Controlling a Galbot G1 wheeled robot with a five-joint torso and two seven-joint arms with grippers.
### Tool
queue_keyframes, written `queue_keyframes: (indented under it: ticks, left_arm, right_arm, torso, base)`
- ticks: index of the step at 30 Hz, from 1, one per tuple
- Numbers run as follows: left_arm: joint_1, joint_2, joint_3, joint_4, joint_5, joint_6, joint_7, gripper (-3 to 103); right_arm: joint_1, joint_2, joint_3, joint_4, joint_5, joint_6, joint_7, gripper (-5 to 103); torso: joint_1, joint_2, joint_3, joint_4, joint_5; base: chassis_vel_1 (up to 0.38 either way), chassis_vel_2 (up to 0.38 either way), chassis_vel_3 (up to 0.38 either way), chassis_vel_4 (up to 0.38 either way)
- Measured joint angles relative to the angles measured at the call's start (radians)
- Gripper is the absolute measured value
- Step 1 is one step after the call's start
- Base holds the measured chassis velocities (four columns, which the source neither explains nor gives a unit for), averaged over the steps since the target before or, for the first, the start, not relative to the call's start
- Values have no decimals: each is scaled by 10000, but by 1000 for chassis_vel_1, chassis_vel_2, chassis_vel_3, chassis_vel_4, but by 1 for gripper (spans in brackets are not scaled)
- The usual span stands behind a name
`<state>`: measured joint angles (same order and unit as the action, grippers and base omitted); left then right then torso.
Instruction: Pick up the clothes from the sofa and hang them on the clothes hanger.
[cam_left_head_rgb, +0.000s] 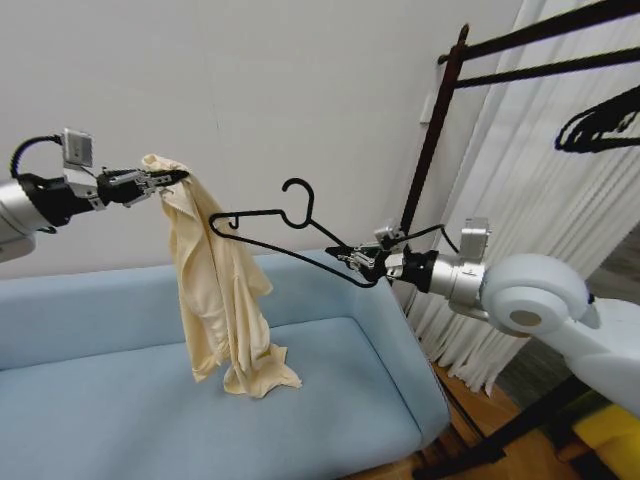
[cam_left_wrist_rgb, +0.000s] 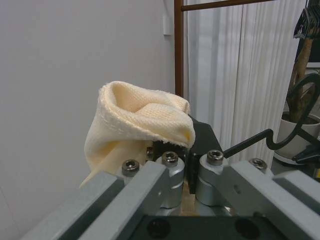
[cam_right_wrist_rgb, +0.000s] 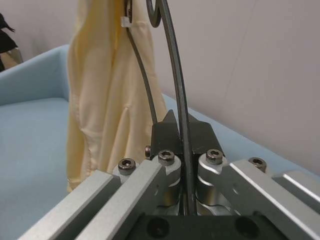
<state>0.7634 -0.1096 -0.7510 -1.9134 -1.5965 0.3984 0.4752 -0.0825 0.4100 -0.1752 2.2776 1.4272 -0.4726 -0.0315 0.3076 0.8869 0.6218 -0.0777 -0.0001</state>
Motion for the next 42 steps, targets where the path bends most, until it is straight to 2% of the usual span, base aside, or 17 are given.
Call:
queue_keyframes:
  ticks: [8, 15, 18, 23, 26, 32, 36, 42]
  left_arm:
    - [3, -68, 90, -76, 128, 0, -18, 1]
    - [5, -122, 113, -148, 153, 13, -46, 1]
    - [2, -141, 110, -173, 152, 18, -50, 1]
    - [-11, -168, 88, -256, 137, 25, -55, 1]
    - [-9, -170, 56, -316, 117, 42, -55, 1]
    - [-7, -132, -6, -364, 68, 48, 72, 1]
    - [-38, -82, -26, -366, 32, 49, 154, 1]
    - [-45, -70, -56, -446, 1, 48, 291, 1]
  right_arm:
    - [342, 317, -294, 253, 361, 45, -34, 2]
    - [164, -348, -274, 262, 628, 122, -1312, 2]
    - [203, -367, -464, 182, 480, 103, -1454, 2]
    - [660, 343, -1125, -450, 86, 99, -1172, 2]
    - [935, 871, -1501, -883, -43, 129, -1136, 2]
    - [1028, 1464, -2143, -1315, -532, 142, -1224, 2]
    - [786, 1692, -2247, -1696, -1078, 179, -1398, 2]
    - [1087, 2275, -2239, -2141, -1071, 410, -1368, 2]
  torso:
    - [0, 0, 0, -3, 1]
    - [-1, 0, 0, -7, 1]
    - [-1, 0, -1, -8, 3]
    - [0, 0, 0, 2, 0]
    - [1, 0, 1, 2, 0]
    - [0, 0, 0, -2, 0]
    - [0, 0, 0, -2, 1]
    - [0, 0, 1, -4, 1]
  base:
    - [0, 0, 0, 0]
    - [0, 0, 0, 0]
    - [0, 0, 0, 0]
    - [0, 0, 0, 0]
    - [0, 0, 0, 0]
    - [0, 0, 0, 0]
    - [0, 0, 0, 0]
    - [0, 0, 0, 0]
